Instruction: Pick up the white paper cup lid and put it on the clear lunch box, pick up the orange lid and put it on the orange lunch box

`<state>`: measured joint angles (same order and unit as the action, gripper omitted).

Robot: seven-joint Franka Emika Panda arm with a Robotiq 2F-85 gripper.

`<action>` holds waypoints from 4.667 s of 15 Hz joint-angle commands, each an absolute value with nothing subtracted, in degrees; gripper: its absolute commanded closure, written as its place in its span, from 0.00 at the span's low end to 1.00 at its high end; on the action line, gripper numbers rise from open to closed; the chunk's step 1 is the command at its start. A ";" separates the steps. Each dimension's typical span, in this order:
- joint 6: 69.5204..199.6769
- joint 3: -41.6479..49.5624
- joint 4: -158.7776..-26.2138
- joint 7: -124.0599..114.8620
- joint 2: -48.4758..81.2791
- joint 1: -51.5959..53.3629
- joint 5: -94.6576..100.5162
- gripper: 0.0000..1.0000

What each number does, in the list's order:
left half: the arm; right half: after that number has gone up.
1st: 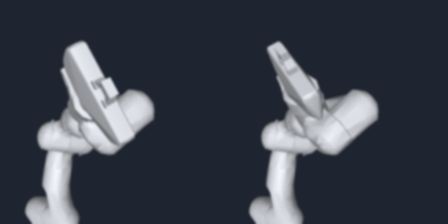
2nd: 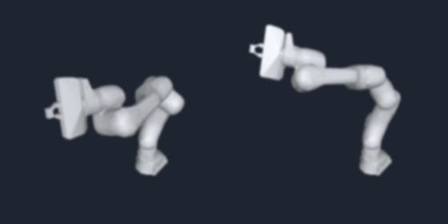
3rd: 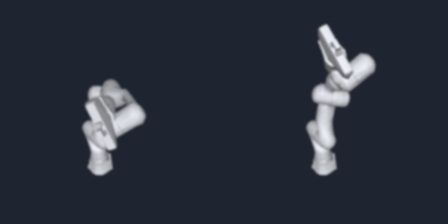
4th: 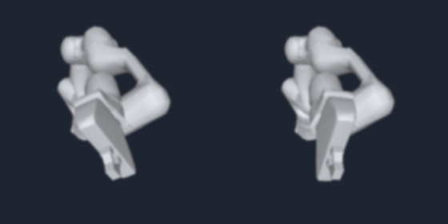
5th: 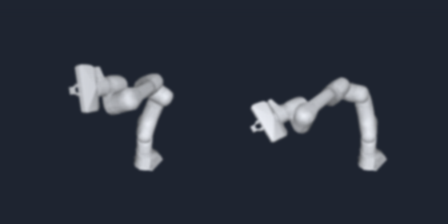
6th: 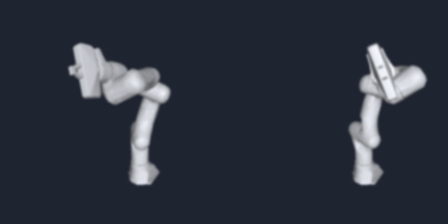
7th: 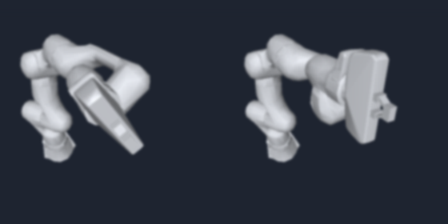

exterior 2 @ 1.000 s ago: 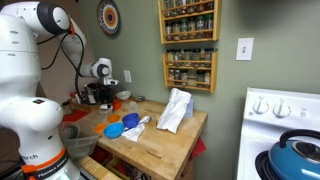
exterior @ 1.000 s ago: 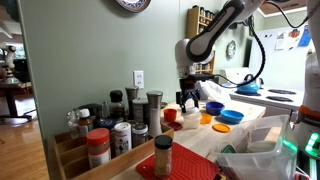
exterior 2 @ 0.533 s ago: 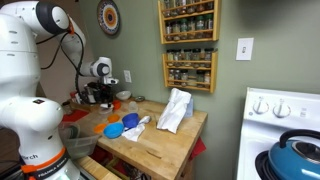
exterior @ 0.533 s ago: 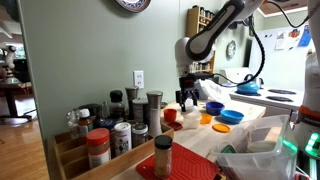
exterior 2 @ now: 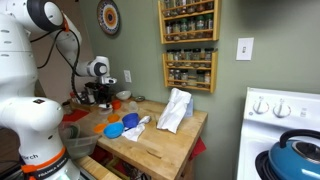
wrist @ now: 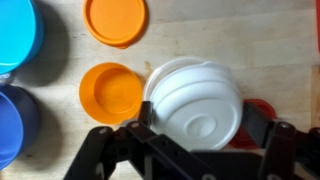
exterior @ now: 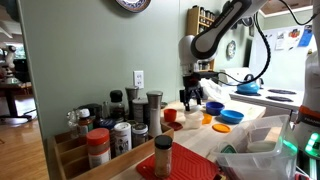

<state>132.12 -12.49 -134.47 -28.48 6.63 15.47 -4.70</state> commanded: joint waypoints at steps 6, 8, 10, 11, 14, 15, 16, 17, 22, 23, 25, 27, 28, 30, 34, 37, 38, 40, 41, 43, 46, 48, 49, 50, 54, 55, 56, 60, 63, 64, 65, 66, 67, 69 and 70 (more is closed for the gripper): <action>143.04 -13.90 -145.15 -28.50 -0.98 15.79 -4.08 0.35; 144.87 -14.09 -146.73 -28.10 -1.67 15.62 -4.44 0.35; 146.81 -14.25 -147.51 -27.35 -1.52 15.59 -5.21 0.35; 147.60 -14.29 -147.81 -27.27 -1.35 15.57 -5.35 0.35; 150.13 -14.35 -148.76 -26.41 -0.90 15.56 -6.27 0.35; 150.57 -14.35 -148.98 -26.35 -0.79 15.55 -6.45 0.35; 151.56 -14.39 -149.28 -25.97 -0.78 15.58 -7.04 0.35; 152.08 -14.37 -149.54 -26.22 -0.98 15.53 -6.86 0.35; 152.59 -14.24 -150.75 -26.83 -2.74 15.28 -6.13 0.35; 152.50 -14.25 -150.96 -26.87 -2.96 15.21 -6.13 0.35; 152.48 -14.33 -151.40 -26.63 -3.37 15.17 -6.39 0.35; 152.96 -14.35 -151.94 -26.63 -3.97 15.15 -6.64 0.35; 153.13 -14.36 -152.13 -26.70 -4.27 15.14 -6.69 0.35; 153.52 -14.42 -152.43 -26.60 -4.57 15.14 -6.72 0.35; 154.02 -14.54 -152.02 -25.86 -3.73 15.28 -7.43 0.35; 154.00 -14.52 -151.82 -25.38 -3.50 15.28 -7.77 0.35; 154.04 -14.55 -151.71 -25.15 -3.43 15.32 -7.86 0.35; 154.09 -14.61 -151.54 -24.76 -3.41 15.39 -8.06 0.35; 154.13 -14.67 -151.38 -24.25 -3.26 15.50 -8.52 0.35; 154.02 -14.92 -150.82 -22.88 -2.63 15.80 -9.79 0.35; 153.76 -15.45 -149.82 -19.48 -1.61 16.41 -12.72 0.35; 153.66 -15.88 -149.27 -17.76 -1.21 16.63 -13.92 0.35; 153.49 -16.02 -149.09 -17.36 -1.14 16.68 -14.13 0.35; 153.30 -16.16 -148.90 -17.29 -1.15 16.68 -13.77 0.35; 153.13 -16.63 -147.72 -15.75 -0.46 17.05 -14.06 0.35; 153.01 -16.74 -147.36 -15.30 -0.11 17.13 -14.14 0.35; 153.00 -16.87 -146.98 -14.74 0.41 17.23 -14.40 0.35; 152.95 -17.25 -145.45 -12.60 2.15 17.52 -15.25 0.35; 152.92 -17.49 -144.53 -11.50 2.58 17.61 -15.44 0.35; 152.63 -17.58 -144.20 -11.32 2.79 17.61 -15.26 0.35; 152.56 -17.75 -143.92 -10.85 2.97 17.66 -15.37 0.35; 152.42 -17.89 -143.65 -10.56 3.11 17.70 -15.38 0.35; 152.18 -18.07 -143.37 -10.31 3.17 17.78 -15.23 0.35; 151.17 -18.34 -142.77 -10.90 3.28 17.94 -14.45 0.09; 150.56 -18.38 -142.55 -11.79 3.28 18.02 -13.56 0.07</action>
<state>152.58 -17.97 -143.74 -11.79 2.26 17.48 -13.80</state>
